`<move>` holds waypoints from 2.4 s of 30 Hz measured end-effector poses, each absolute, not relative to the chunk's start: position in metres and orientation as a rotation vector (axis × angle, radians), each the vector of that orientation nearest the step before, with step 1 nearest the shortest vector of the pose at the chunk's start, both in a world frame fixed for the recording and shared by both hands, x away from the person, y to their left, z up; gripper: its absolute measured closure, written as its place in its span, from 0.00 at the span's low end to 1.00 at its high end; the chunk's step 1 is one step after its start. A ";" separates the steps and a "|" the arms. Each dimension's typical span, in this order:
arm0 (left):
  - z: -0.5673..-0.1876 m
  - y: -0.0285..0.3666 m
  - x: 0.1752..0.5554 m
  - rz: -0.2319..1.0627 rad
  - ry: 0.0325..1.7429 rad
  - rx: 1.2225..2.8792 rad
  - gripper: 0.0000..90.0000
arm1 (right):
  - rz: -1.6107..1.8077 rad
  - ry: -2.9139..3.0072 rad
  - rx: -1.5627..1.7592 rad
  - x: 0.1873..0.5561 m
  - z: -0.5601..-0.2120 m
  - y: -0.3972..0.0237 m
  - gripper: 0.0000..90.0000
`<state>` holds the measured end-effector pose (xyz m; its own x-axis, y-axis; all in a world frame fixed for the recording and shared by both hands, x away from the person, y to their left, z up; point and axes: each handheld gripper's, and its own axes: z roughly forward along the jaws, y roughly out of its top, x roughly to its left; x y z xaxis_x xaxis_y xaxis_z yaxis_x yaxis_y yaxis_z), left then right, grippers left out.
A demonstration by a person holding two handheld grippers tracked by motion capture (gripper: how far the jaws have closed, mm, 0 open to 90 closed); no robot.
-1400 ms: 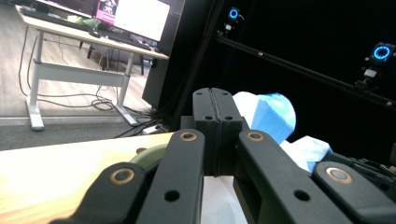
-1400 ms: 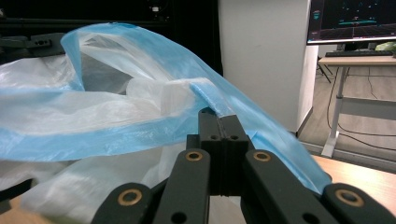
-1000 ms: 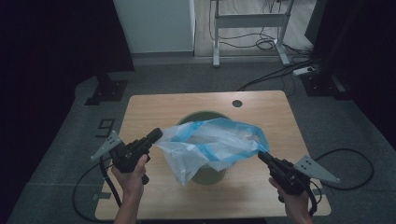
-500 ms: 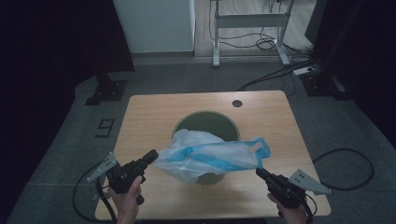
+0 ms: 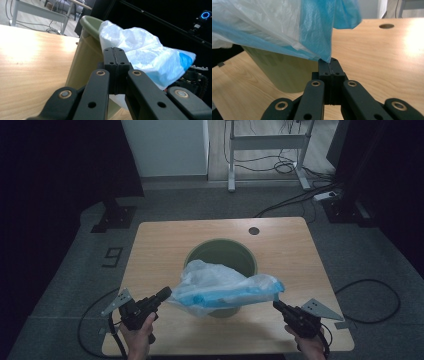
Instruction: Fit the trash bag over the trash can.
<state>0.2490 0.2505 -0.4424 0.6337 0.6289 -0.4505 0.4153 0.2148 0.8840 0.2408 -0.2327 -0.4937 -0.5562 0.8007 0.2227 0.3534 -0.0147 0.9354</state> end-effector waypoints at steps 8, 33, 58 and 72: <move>-0.437 0.245 0.252 0.187 0.933 1.403 0.92 | 1.571 1.854 1.212 0.247 -0.490 -0.235 0.99; -0.402 0.183 0.223 0.370 0.680 1.583 0.19 | 1.617 1.797 1.129 0.244 -0.454 -0.228 0.99; -0.386 0.167 0.243 0.493 0.758 1.652 1.00 | 1.609 1.799 1.116 0.243 -0.447 -0.230 0.99; -0.367 0.196 0.274 0.495 0.852 1.518 1.00 | 1.596 1.804 1.124 0.246 -0.454 -0.239 0.99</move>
